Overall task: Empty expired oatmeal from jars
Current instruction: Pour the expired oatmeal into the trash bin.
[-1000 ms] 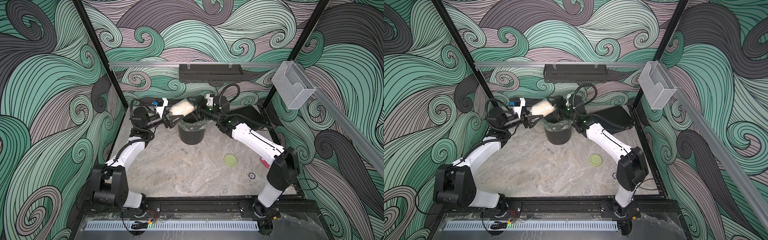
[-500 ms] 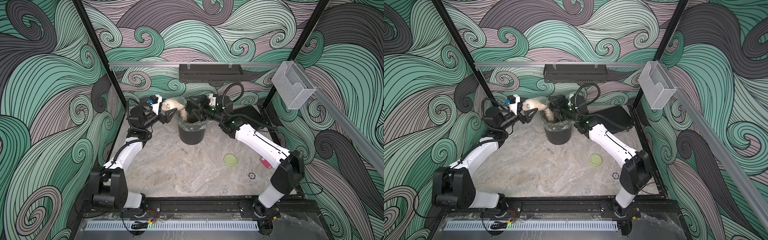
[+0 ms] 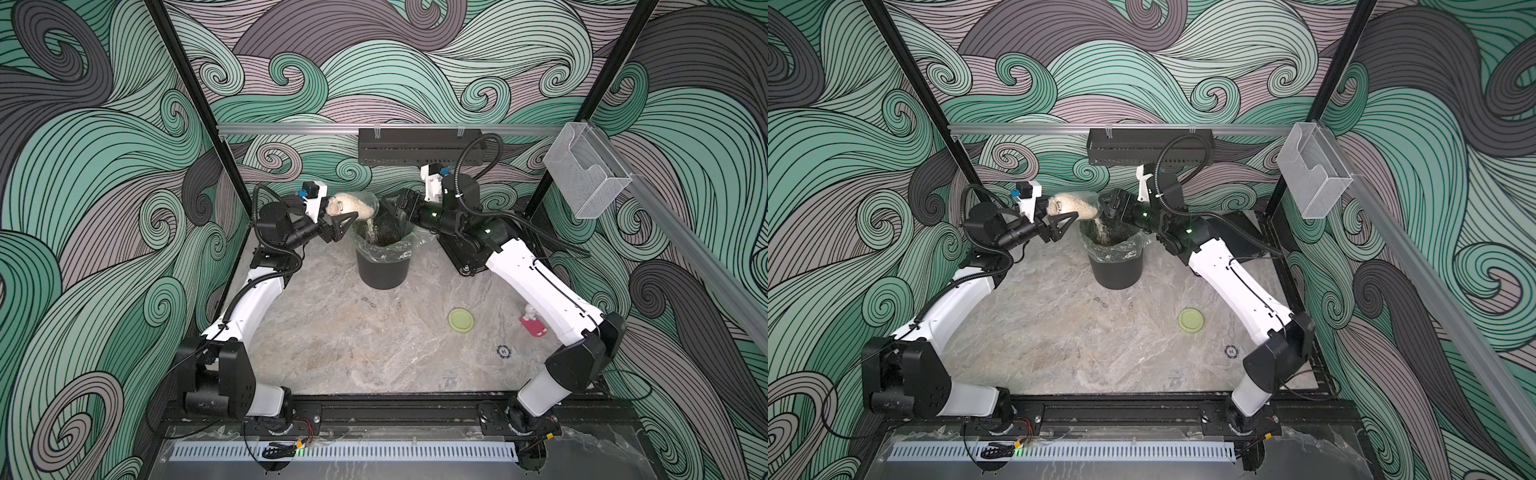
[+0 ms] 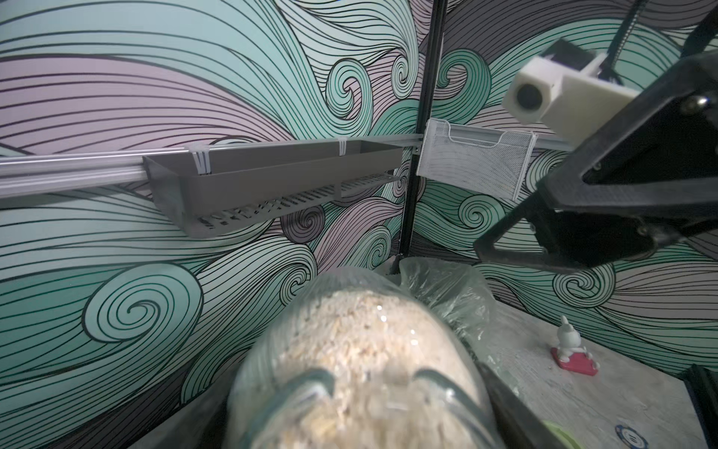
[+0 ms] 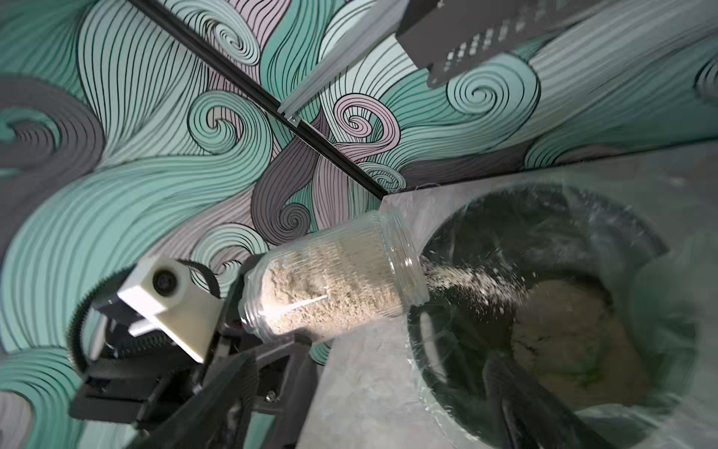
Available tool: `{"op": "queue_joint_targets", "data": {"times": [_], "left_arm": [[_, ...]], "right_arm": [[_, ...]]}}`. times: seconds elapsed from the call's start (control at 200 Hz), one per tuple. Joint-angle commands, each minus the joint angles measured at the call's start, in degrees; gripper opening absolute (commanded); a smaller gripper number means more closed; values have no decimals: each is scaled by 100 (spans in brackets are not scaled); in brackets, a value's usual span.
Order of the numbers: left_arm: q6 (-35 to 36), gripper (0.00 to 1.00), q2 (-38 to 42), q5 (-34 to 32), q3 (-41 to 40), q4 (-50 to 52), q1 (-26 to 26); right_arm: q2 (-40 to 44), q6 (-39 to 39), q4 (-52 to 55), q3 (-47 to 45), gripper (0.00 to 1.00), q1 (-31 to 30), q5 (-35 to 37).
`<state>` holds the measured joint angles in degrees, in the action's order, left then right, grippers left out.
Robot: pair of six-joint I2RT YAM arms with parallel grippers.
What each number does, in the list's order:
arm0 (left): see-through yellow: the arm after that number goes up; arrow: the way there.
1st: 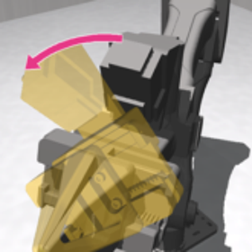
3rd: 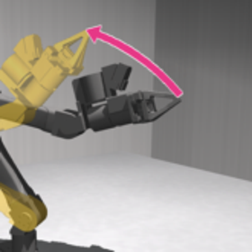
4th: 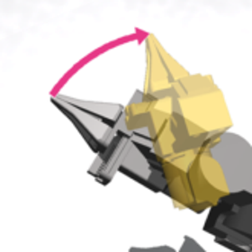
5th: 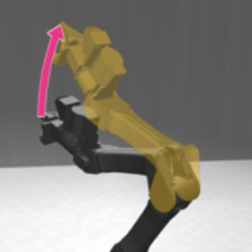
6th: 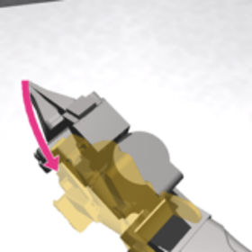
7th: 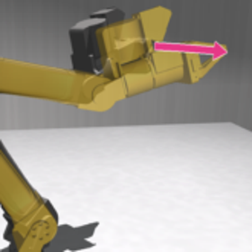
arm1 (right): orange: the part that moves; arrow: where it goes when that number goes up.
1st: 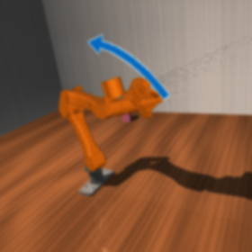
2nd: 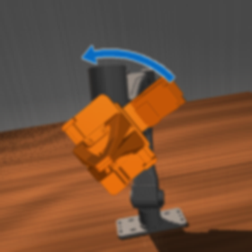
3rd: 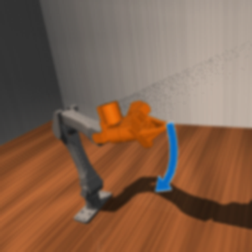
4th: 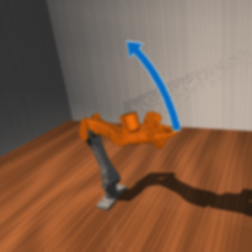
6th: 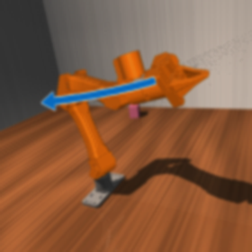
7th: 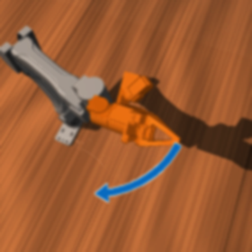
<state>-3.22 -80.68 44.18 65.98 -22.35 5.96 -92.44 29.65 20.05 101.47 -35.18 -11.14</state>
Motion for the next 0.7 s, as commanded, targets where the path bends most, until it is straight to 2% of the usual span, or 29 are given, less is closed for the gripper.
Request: {"op": "queue_joint_targets", "data": {"times": [0.0,0.145,0.265,0.45,0.696], "left_arm": [[89,0,26,234,473,18,114],[87,0,-17,191,642,304,202],[137,0,-36,159,869,824,246],[184,0,-27,182,975,1189,273],[113,0,-43,213,1021,1188,323]], "right_arm": [[348,-3247,483,-212,94,-76,239],[632,-5737,87,-899,99,-116,-117],[633,-6980,-343,-1203,99,-121,-275],[229,-7501,-371,-898,99,-142,-609],[-299,-7689,-529,-435,99,-291,-374]]}}
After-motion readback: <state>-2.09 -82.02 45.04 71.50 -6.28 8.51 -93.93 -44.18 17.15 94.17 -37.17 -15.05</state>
